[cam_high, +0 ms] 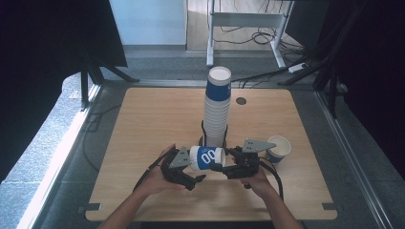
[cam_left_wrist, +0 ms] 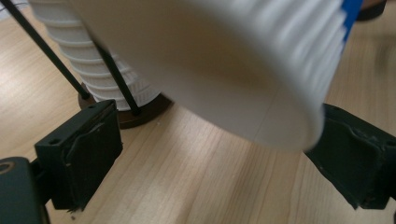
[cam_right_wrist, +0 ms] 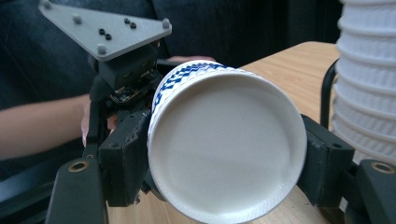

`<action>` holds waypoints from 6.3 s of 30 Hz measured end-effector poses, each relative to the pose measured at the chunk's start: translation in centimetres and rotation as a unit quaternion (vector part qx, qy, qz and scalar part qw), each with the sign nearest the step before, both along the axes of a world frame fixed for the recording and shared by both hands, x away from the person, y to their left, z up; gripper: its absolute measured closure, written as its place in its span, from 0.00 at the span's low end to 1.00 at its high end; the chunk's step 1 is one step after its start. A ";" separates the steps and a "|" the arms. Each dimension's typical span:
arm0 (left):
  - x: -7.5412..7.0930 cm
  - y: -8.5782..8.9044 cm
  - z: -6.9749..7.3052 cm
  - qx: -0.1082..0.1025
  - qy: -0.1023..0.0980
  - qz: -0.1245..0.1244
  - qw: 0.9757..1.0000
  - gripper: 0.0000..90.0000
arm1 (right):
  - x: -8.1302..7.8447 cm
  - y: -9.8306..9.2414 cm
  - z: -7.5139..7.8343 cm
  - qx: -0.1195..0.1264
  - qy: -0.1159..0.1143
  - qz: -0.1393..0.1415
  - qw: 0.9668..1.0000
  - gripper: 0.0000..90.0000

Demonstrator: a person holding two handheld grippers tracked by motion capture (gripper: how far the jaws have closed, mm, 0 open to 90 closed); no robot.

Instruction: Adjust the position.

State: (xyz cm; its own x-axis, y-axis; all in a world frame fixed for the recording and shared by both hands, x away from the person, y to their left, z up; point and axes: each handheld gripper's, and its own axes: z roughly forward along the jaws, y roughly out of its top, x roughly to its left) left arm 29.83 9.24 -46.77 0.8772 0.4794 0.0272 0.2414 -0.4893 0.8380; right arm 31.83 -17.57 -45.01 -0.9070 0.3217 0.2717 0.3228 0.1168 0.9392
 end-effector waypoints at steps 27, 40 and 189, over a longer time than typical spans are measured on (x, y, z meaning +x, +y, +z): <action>0.3 -0.7 0.6 -0.108 0.001 -0.045 0.993 0.03 | -0.4 -0.1 -0.7 0.014 0.015 0.026 0.999 0.32; 0.4 -0.4 0.3 -0.102 0.000 -0.055 0.993 0.07 | -0.1 -0.2 -0.9 0.004 0.027 0.034 0.999 0.31; 0.9 1.7 1.8 0.013 -0.001 -0.107 0.994 0.17 | -0.8 -0.8 1.8 -0.107 -0.041 0.033 0.993 0.20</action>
State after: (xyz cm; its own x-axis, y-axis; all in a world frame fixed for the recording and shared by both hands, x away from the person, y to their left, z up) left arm 30.68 10.92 -44.99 0.9590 0.2805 0.0396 0.1270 -0.5508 0.8249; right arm 31.03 -18.37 -43.22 -0.9441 0.3037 0.1281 0.2314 0.3341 0.9137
